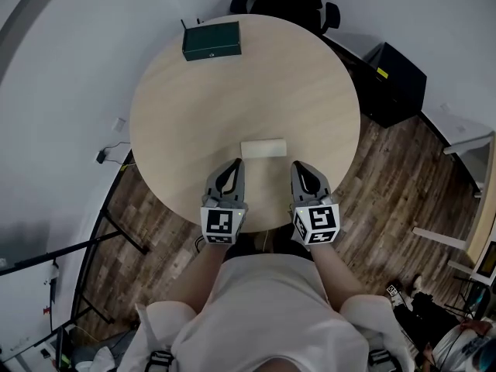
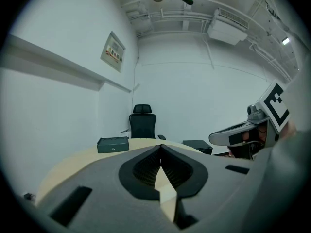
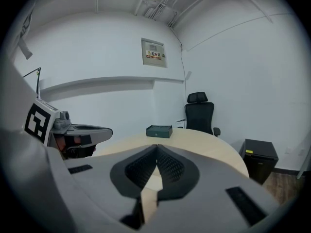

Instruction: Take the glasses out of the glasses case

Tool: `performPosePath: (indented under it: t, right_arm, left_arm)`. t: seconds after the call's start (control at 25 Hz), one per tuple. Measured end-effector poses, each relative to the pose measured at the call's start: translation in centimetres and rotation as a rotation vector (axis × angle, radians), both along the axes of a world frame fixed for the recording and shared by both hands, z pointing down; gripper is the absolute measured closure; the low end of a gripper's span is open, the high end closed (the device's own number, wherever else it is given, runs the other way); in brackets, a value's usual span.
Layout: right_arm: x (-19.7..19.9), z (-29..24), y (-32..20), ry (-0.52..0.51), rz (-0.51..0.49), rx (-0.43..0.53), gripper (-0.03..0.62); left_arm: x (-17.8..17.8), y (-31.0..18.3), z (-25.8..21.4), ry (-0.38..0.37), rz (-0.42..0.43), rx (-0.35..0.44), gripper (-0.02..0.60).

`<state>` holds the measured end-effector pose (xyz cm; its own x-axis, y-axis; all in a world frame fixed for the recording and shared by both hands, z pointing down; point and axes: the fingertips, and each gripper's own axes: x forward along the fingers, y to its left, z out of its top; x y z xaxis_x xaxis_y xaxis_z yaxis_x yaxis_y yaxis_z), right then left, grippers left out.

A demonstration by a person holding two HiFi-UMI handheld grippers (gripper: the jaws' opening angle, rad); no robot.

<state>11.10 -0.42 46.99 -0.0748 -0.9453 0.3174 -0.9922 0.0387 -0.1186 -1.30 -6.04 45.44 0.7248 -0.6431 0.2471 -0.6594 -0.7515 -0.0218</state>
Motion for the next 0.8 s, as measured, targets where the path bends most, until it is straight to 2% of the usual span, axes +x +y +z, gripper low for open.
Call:
performPosePath:
  t: [0.28, 0.56, 0.68, 0.8]
  right_arm:
    - [0.2, 2.9, -1.3, -0.005, -0.015, -0.047, 0.582]
    - [-0.1, 4.7, -1.3, -0.024, -0.028, -0.091, 0.582]
    - [0.1, 5.2, -1.3, -0.032, -0.033, -0.104, 0.582]
    - [0.1, 5.7, -1.1, -0.048, -0.036, -0.117, 0.582]
  left_arm:
    - [0.9, -0.5, 2.9, -0.033, 0.015, -0.047, 0.572]
    - [1.0, -0.7, 6.0, -0.121, 0.066, -0.087, 0.572]
    - [1.2, -1.1, 7.3, -0.198, 0.087, -0.077, 0.572]
    - [1.2, -1.4, 9.1, -0.326, 0.112, -0.035, 0.572]
